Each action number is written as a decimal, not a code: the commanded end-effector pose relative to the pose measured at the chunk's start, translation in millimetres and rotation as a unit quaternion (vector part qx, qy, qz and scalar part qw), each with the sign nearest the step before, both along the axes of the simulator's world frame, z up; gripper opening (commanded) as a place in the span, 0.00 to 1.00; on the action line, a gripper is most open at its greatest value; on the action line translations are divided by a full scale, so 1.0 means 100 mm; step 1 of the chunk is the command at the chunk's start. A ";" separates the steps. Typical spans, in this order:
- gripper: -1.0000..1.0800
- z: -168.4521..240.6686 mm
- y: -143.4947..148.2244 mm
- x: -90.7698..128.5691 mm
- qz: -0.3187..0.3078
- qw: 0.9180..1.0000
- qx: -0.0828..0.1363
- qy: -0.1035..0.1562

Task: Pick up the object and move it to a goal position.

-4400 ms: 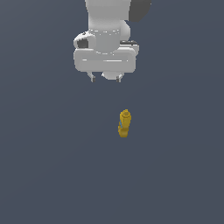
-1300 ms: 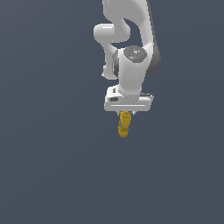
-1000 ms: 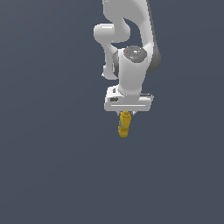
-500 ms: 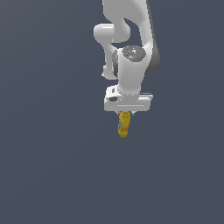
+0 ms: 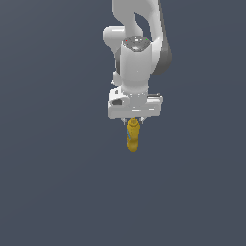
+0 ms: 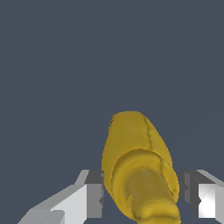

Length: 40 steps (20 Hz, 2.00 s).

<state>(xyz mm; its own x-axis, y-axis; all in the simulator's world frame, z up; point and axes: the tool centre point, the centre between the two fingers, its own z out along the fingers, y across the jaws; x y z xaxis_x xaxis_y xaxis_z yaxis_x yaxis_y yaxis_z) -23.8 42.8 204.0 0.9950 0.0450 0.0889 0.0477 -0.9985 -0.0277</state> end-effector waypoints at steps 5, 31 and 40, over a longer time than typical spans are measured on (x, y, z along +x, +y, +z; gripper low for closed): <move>0.00 0.39 -0.23 0.11 0.027 0.998 0.014 -0.049; 0.00 1.64 -1.09 0.29 0.124 0.968 0.067 -0.209; 0.00 2.06 -1.41 0.30 0.157 0.948 0.086 -0.263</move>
<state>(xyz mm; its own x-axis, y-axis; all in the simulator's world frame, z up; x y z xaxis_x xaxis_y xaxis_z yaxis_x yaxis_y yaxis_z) 5.2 -91.7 397.3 0.7724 0.2652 0.5771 0.3804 -0.9208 -0.0860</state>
